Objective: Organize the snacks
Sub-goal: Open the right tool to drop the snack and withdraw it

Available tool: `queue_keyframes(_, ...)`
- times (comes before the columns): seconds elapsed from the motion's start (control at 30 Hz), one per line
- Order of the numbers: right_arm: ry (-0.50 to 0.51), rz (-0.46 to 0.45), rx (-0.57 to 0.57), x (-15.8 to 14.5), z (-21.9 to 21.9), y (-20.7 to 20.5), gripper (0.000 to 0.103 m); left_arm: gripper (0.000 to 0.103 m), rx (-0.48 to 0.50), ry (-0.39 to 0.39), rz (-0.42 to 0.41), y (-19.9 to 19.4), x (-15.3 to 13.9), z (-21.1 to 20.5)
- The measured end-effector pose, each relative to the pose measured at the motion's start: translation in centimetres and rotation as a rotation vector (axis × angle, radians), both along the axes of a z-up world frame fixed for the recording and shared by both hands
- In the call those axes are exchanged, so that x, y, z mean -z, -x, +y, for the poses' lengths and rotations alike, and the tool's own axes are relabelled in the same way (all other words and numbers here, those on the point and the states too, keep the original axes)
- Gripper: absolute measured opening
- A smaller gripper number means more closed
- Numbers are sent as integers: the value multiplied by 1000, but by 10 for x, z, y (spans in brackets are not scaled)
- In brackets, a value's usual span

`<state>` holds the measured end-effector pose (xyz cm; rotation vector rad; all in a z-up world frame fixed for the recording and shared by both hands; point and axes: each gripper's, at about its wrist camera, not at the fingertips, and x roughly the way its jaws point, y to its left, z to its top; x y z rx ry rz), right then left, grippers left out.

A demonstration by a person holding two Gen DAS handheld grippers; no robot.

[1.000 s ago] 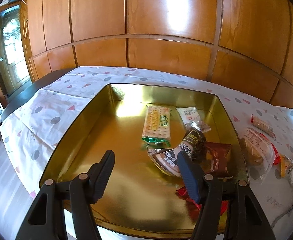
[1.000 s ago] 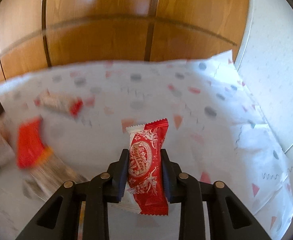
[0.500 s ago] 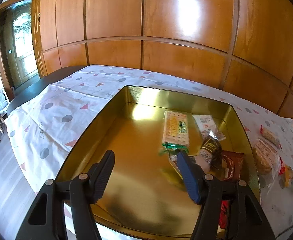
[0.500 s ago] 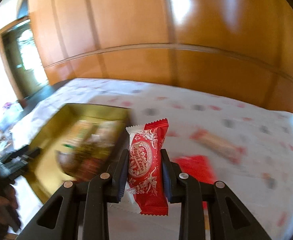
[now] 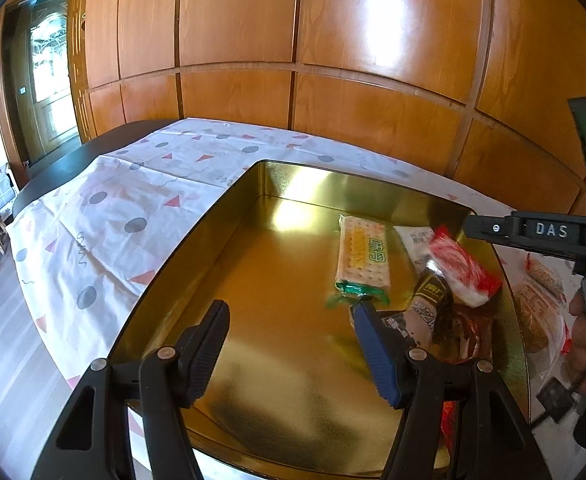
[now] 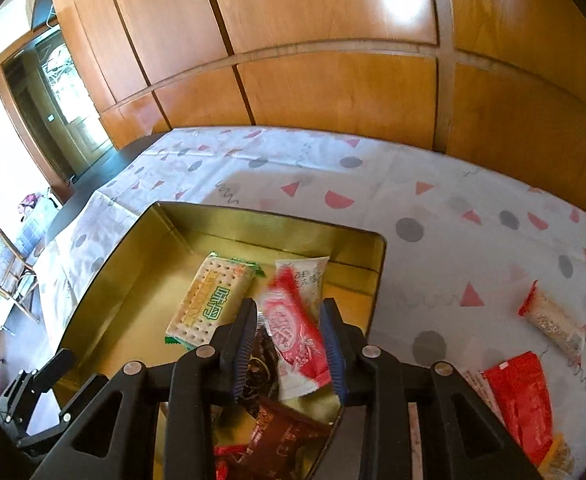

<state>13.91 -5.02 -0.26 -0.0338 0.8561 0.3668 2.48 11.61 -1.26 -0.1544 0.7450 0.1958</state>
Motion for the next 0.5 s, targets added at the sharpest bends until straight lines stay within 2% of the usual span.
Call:
queue_keyframes(0.23, 20, -83, 27, -7, -20, 32, 33, 66, 11, -4, -5, 1, -2, -3)
queue_keyframes(0.5, 56, -155, 120, -11, -65, 70, 33, 66, 55, -29, -22, 7, -11, -19)
